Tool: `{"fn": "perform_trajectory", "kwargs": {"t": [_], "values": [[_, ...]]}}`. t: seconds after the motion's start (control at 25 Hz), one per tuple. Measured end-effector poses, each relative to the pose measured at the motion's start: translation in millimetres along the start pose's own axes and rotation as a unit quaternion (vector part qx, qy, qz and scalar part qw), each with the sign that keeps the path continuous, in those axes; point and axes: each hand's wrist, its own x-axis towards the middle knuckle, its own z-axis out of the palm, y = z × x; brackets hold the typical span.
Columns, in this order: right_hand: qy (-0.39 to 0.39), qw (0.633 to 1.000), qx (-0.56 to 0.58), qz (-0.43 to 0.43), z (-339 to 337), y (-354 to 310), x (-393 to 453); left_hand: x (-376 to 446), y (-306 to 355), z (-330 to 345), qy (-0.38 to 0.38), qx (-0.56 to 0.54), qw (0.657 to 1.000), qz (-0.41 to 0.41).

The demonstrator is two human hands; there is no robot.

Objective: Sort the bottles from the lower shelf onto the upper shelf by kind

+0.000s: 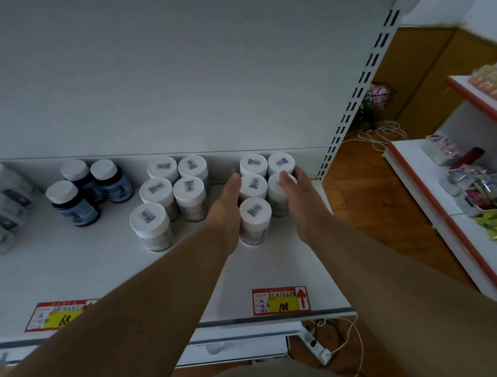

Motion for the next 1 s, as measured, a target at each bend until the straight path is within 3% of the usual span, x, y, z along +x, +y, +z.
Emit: {"fn": "perform_trajectory", "kwargs": {"t": [0.48, 0.68, 0.84, 1.0], "values": [[-0.022, 1.0, -0.008, -0.01, -7.1, 5.0, 14.2, -0.5, -2.6, 11.6, 0.016, -0.002, 1.0, 0.023], [-0.004, 0.999, -0.037, -0.029, -19.3, 12.7, 8.0, -6.0, -9.2, -10.8, 0.031, 0.107, 0.993, 0.023], [0.111, 0.976, -0.168, -0.084, -26.5, 34.8, -41.4, -35.7, -33.4, -34.9, 0.072, 0.277, 0.952, 0.107], [-0.019, 0.951, -0.27, -0.152, -16.0, 51.4, -68.6, -50.1, -40.4, -36.1, 0.036, 0.425, 0.882, 0.199]]}}
